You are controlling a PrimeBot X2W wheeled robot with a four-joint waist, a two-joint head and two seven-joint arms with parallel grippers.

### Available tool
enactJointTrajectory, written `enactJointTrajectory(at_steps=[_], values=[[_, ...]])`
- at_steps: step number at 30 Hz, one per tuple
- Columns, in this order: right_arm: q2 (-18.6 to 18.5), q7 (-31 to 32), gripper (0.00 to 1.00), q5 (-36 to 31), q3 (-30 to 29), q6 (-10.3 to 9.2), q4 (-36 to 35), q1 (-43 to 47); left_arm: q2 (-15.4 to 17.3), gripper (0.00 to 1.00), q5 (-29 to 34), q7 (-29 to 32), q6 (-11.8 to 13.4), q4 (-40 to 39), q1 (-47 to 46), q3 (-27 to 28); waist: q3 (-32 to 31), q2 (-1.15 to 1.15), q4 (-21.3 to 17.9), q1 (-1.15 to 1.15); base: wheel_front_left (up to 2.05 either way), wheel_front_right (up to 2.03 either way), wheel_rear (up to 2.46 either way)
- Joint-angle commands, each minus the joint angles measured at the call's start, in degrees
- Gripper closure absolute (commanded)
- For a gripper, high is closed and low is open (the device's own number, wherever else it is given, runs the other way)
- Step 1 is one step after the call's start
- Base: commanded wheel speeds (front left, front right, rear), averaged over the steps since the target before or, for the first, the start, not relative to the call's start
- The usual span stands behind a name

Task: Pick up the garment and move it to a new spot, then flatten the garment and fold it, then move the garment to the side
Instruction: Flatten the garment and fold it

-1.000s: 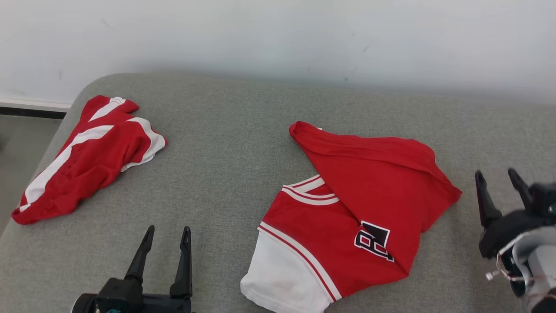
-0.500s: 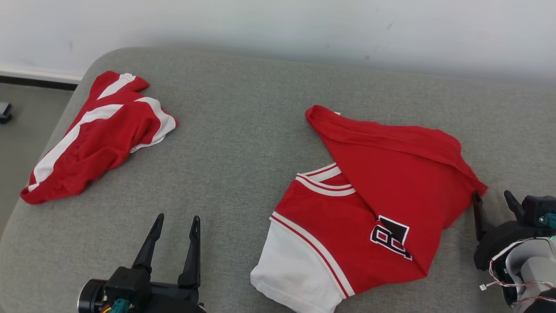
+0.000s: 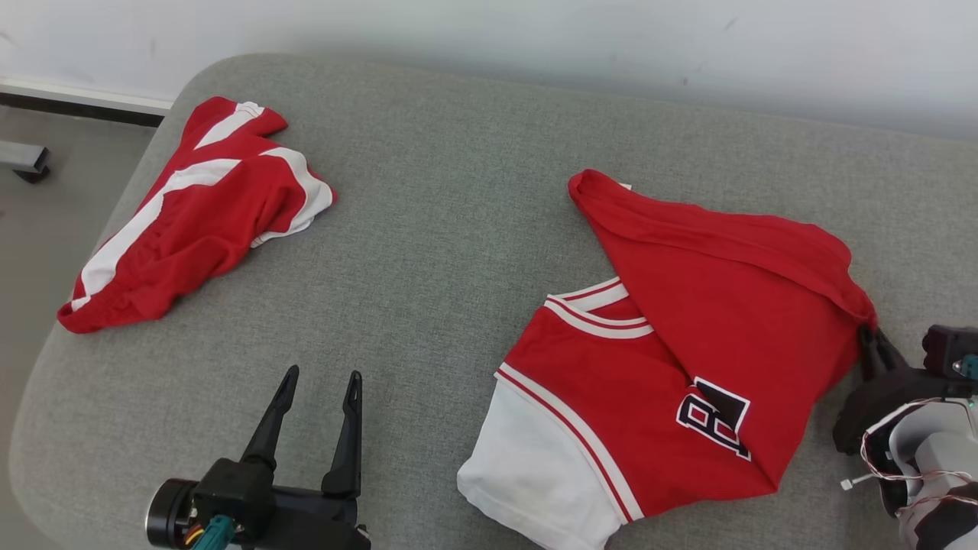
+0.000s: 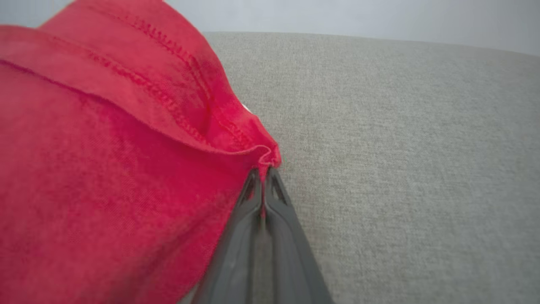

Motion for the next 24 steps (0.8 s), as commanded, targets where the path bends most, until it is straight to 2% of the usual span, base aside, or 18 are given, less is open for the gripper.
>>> enactJointTrajectory(at_steps=[1,9,19,24], values=[[-0.21,-0.03,1.0,0.53,-0.33,-0.15,-1.33,1.03,-0.06,0.0,-0.13,-0.19,0.02,0.21,-0.17,0.08,-0.52,-0.01,-0.55,-0.01,0.0,0.0,0.0],[-0.56,-0.02,1.0,1.53,-3.27,-0.15,-12.16,8.34,-0.06,0.0,-0.85,-0.19,0.21,0.88,1.89,0.55,-3.72,-0.01,-3.58,-0.01,0.0,0.0,0.0],[-0.05,-0.02,1.0,2.21,-5.36,-0.15,-27.81,22.87,-0.06,0.0,-1.97,-0.19,0.87,0.8,4.99,0.85,-7.35,-0.01,-8.84,-0.01,0.0,0.0,0.0],[0.73,2.02,1.0,3.89,-8.5,-0.15,-35.31,30.53,-0.06,0.0,-2.42,-0.19,0.88,1.03,5.69,0.86,-7.85,-0.01,-10.61,-0.01,0.0,0.0,0.0]])
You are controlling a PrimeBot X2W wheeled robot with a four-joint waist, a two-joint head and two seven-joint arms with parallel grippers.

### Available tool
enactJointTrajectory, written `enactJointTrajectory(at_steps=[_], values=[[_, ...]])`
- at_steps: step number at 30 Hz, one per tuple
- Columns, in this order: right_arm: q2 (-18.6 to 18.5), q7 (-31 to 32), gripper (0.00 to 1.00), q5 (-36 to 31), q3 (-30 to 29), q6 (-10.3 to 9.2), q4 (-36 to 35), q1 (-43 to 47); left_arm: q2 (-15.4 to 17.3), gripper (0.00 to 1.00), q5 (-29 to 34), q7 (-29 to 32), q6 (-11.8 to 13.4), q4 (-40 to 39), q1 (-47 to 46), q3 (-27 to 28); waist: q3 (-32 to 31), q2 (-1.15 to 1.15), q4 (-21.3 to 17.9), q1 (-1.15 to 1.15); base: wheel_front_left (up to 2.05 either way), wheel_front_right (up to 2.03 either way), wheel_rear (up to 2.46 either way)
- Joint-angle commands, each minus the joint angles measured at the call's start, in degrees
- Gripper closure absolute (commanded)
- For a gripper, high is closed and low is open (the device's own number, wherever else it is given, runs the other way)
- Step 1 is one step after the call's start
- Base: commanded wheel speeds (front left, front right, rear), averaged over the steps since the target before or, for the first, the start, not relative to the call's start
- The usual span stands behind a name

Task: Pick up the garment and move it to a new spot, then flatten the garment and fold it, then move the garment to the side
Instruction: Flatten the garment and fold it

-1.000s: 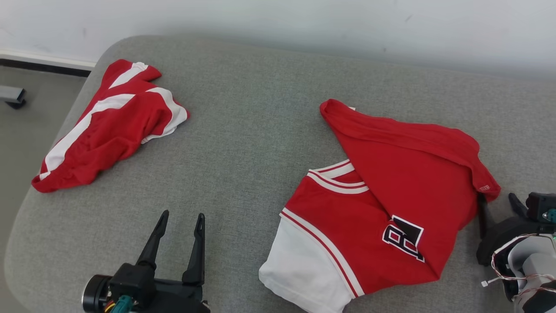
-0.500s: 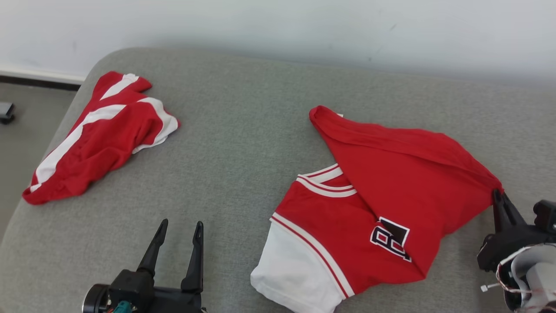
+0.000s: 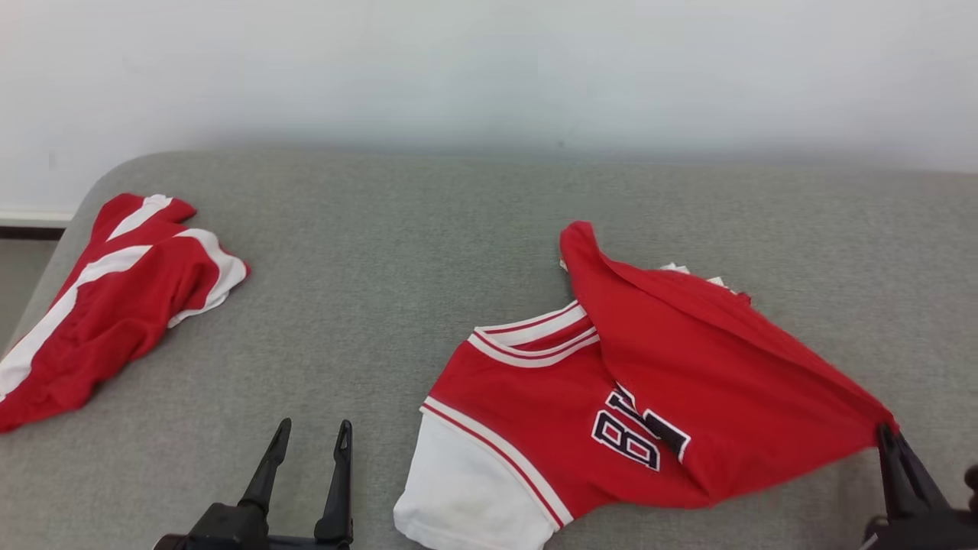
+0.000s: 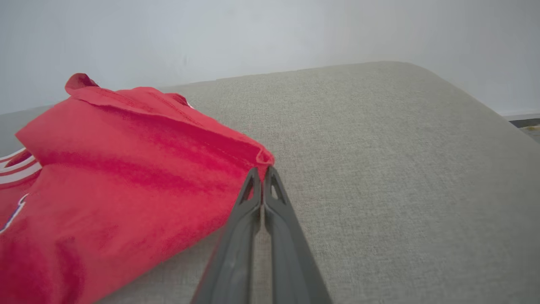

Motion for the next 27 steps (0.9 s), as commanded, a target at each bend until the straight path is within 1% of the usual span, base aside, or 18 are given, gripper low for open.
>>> enactJointTrajectory(at_steps=[1,5,9,11,12,13,15,20,27], values=[[0.35,1.05,1.0,0.55,-1.39,-0.15,-2.42,2.82,-0.05,0.0,-0.59,-0.19,0.08,0.0,0.93,0.14,-0.97,0.0,-1.56,0.01,0.0,0.0,0.0],[1.63,5.25,1.0,0.2,-5.59,-0.15,-10.41,9.87,-0.04,0.0,-0.66,-0.19,0.12,0.11,1.14,0.23,-1.2,0.0,-2.38,0.01,0.0,0.0,0.0],[4.83,10.33,1.0,0.26,-10.56,-0.15,-18.09,16.27,-0.05,0.0,-0.52,-0.19,-0.05,0.31,1.0,0.54,-1.27,0.0,-2.88,0.01,0.0,0.0,0.0],[7.02,12.8,1.0,0.76,-12.29,-0.15,-20.81,18.43,-0.05,0.0,-0.51,-0.19,-0.13,0.33,0.89,0.8,-1.29,0.0,-3.2,0.01,0.0,0.0,0.0],[7.39,13.52,0.56,0.03,-12.76,-0.15,-21.99,19.27,-0.05,0.0,-0.53,-0.19,-0.17,0.33,0.89,0.83,-1.25,0.0,-3.32,0.01,0.0,0.0,0.0],[7.96,13.89,0.02,-0.56,-13.12,-0.15,-23.02,19.58,-0.05,0.0,-0.56,-0.19,-0.2,0.31,0.89,0.9,-1.19,0.0,-3.44,0.01,0.0,0.0,0.0],[9.39,14.2,0.0,-1.45,-13.36,-0.15,-24.36,19.95,-0.05,0.0,-0.53,-0.19,-0.26,0.39,0.88,0.86,-1.19,0.0,-3.56,0.01,0.0,0.0,0.0],[10.26,12.84,0.0,-5.08,-12.65,-0.15,-26.75,19.24,-0.05,0.0,-0.13,-0.19,-0.33,0.52,0.89,1.04,-1.86,0.0,-3.43,0.01,0.0,0.0,0.0],[10.23,9.34,0.0,-7.88,-10.23,-0.15,-28.04,16.33,-0.05,0.0,0.69,-0.19,-0.45,0.07,2.21,2.61,-3.34,0.0,-3.52,0.01,0.0,0.0,0.0]])
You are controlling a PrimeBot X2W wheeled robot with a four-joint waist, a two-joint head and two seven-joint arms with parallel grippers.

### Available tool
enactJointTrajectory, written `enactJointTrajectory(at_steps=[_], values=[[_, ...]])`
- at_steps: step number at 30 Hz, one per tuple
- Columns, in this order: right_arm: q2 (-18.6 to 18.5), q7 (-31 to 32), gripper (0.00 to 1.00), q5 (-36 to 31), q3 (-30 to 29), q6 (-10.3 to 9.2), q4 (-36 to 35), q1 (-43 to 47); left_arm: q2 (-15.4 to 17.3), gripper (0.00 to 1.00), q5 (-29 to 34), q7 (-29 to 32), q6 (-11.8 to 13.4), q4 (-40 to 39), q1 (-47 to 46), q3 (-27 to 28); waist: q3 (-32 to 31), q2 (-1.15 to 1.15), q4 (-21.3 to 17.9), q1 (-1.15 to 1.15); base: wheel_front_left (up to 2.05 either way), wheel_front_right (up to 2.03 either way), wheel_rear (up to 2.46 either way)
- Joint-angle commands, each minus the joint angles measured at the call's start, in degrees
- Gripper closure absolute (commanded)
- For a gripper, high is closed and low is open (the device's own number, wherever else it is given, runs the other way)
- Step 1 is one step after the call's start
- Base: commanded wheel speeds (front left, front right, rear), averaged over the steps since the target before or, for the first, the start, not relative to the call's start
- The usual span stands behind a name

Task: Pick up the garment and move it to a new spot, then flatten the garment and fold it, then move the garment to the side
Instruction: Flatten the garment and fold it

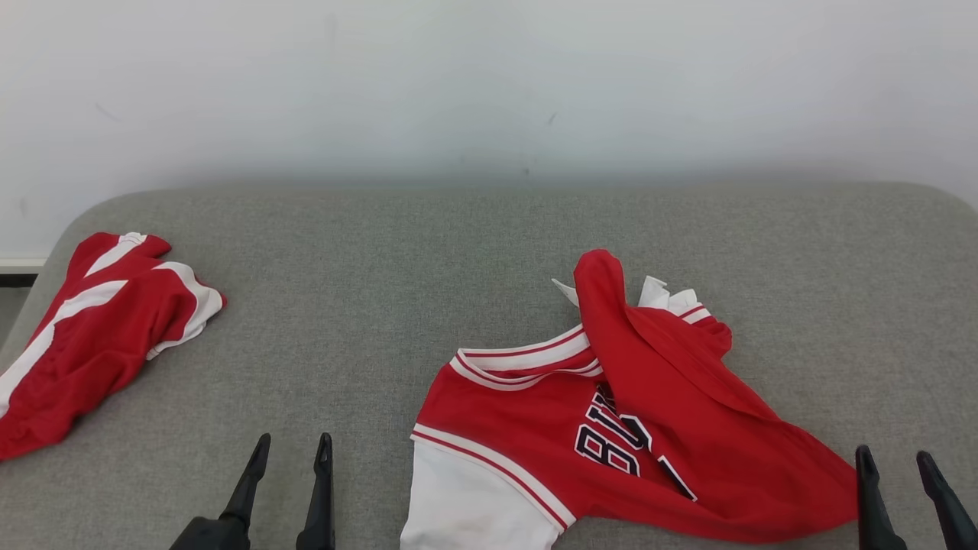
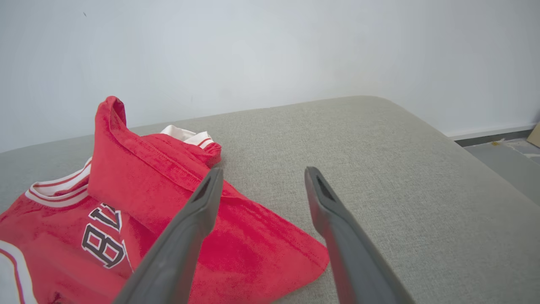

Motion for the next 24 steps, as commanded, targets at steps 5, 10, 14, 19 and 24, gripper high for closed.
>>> enactJointTrajectory(at_steps=[5,10,14,19,24], values=[[0.27,-3.95,0.0,-1.08,2.24,-0.15,0.5,-2.27,-0.05,0.0,0.77,-0.19,-0.1,-0.66,1.43,1.13,-1.19,0.0,-0.05,0.0,0.0,0.0,0.0],[0.68,-7.04,0.0,-0.93,4.24,-0.15,1.81,-3.92,-0.05,0.0,1.6,-0.19,-0.27,-1.08,1.92,2.15,-1.74,0.0,0.11,0.0,0.0,0.0,0.0],[0.64,-8.32,0.0,-1.97,5.37,-0.15,3.1,-4.84,0.48,0.0,2.1,-0.19,-0.39,-1.31,1.68,3.1,-2.09,0.0,0.22,0.0,0.0,0.0,0.0],[1.21,-9.43,0.0,-2.28,6.18,-0.15,4.56,-5.57,0.97,0.0,2.58,-0.19,-0.54,-1.7,2.0,3.89,-2.5,0.0,0.3,0.0,0.0,0.0,0.0],[1.52,-10.35,0.0,-2.38,6.97,-0.15,5.31,-5.82,1.12,0.0,2.99,-0.19,-0.6,-2.32,2.38,4.17,-2.82,0.0,0.41,0.0,0.0,0.0,0.0]])
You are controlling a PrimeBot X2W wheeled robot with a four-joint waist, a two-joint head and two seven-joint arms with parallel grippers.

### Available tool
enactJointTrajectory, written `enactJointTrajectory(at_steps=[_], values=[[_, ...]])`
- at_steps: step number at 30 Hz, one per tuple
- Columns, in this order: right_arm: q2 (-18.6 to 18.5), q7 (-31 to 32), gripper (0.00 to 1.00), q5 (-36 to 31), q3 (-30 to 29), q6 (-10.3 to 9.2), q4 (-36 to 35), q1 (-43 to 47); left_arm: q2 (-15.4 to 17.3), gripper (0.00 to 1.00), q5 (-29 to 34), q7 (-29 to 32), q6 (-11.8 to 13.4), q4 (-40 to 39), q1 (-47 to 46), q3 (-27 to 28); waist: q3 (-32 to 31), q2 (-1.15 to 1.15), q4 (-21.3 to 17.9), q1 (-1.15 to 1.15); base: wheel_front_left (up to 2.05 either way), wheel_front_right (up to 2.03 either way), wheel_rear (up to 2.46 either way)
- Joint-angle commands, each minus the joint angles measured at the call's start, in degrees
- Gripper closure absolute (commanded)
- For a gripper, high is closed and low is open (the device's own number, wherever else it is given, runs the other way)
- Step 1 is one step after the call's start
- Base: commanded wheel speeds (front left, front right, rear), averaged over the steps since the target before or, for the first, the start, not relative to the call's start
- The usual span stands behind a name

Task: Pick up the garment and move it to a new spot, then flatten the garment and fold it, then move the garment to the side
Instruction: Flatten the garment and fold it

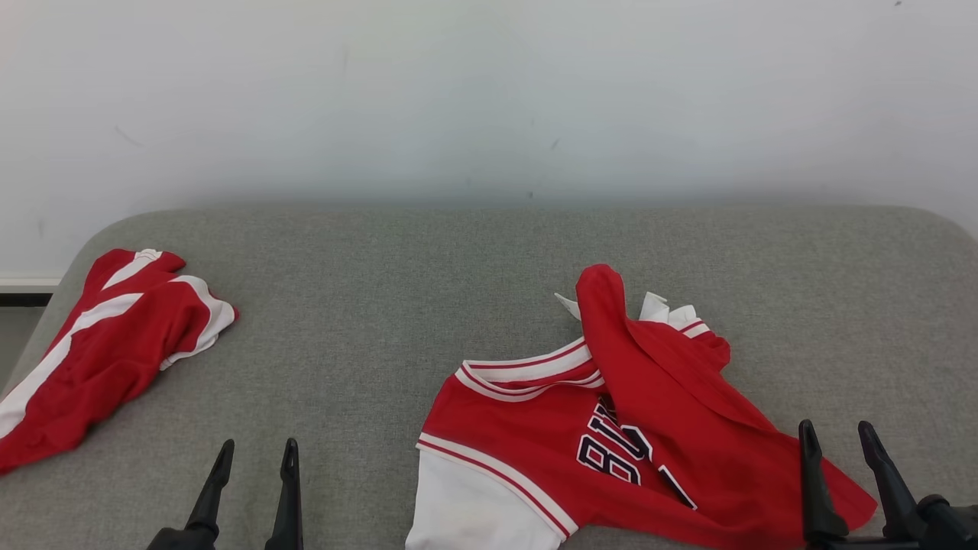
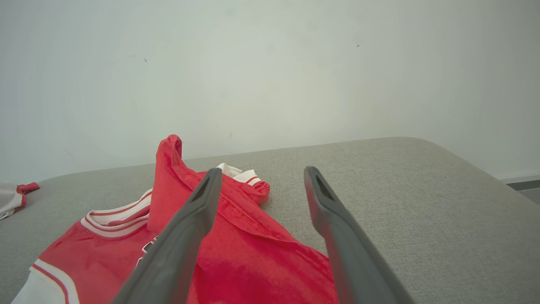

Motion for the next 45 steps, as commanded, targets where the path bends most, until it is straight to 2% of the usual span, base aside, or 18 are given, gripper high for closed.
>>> enactJointTrajectory(at_steps=[1,12,20,21,31,45], values=[[0.22,-0.41,0.0,-0.17,0.11,-0.15,0.19,-0.27,0.14,0.0,0.55,-0.19,-0.21,-0.32,0.61,0.09,-0.05,0.0,0.06,0.0,0.0,0.0,0.0],[-0.67,-1.31,0.0,0.86,0.88,-0.15,1.64,-1.1,0.68,0.0,0.13,-0.19,-0.28,0.12,0.78,-0.92,0.41,0.0,-0.03,0.0,0.0,0.0,0.0],[-4.28,-0.28,0.0,0.16,-1.25,-0.15,7.31,-2.53,1.03,0.0,-0.97,-0.19,-0.23,4.83,-1.3,-11.9,1.6,0.0,-0.95,0.0,0.0,0.0,0.0],[-4.28,-0.28,0.0,0.16,-1.25,-0.15,7.31,-2.53,1.03,0.0,-0.97,-0.19,-0.23,4.83,-1.3,-11.9,1.6,0.0,-0.95,0.0,0.0,0.0,0.0],[-7.25,0.16,0.0,0.7,-3.64,-0.15,19.67,-5.54,2.05,0.0,-4.27,-0.19,-0.24,16.07,-4.71,-20.24,4.16,0.0,-1.55,0.0,0.0,0.0,0.0],[-6.5,-1.38,0.0,3.96,-0.19,-0.15,37.73,-14.64,2.36,0.0,-8.09,-0.19,-0.25,25.89,-9.07,-24.64,6.23,0.0,-2.4,0.0,0.0,0.0,0.0]])
